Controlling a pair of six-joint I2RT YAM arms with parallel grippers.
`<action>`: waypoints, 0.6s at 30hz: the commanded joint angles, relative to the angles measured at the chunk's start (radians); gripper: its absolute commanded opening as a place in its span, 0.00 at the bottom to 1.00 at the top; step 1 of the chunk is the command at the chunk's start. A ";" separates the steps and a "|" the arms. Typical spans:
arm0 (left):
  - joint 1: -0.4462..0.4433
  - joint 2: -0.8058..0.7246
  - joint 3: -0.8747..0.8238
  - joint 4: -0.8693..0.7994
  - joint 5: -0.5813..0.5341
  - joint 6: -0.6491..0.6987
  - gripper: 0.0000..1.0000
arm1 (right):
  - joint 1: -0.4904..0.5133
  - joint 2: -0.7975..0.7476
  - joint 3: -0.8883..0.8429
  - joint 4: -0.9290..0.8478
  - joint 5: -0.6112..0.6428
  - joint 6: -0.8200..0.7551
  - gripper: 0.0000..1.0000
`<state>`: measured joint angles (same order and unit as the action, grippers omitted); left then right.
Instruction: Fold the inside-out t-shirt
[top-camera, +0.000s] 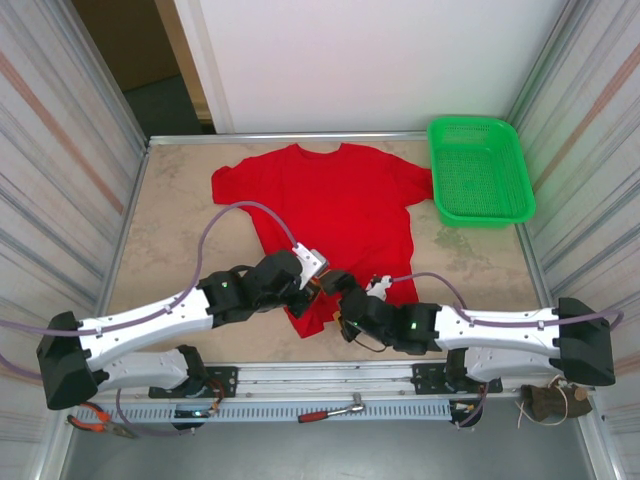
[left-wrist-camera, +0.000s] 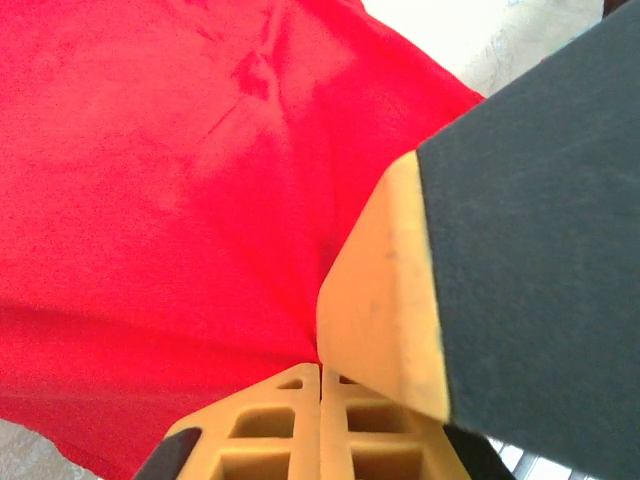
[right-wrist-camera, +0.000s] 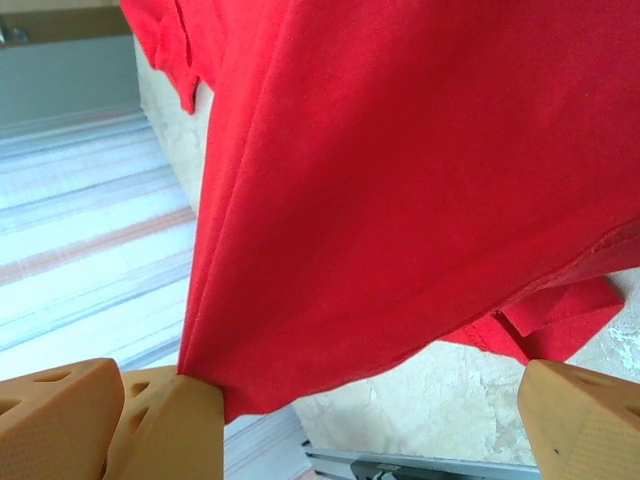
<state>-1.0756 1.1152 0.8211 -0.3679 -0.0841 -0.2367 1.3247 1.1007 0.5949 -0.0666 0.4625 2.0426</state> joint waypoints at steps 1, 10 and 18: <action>-0.006 -0.042 0.026 0.017 -0.005 -0.004 0.00 | 0.002 0.021 -0.029 -0.009 0.106 0.122 0.99; -0.006 -0.064 0.016 0.020 0.027 0.008 0.00 | -0.142 0.086 -0.058 0.111 0.053 0.059 0.88; -0.006 -0.086 -0.029 0.044 0.029 0.024 0.00 | -0.214 -0.006 -0.047 0.077 0.010 -0.088 0.00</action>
<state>-1.0756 1.0554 0.8131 -0.3538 -0.0711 -0.2321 1.1206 1.1431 0.5514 0.0284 0.4698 2.0190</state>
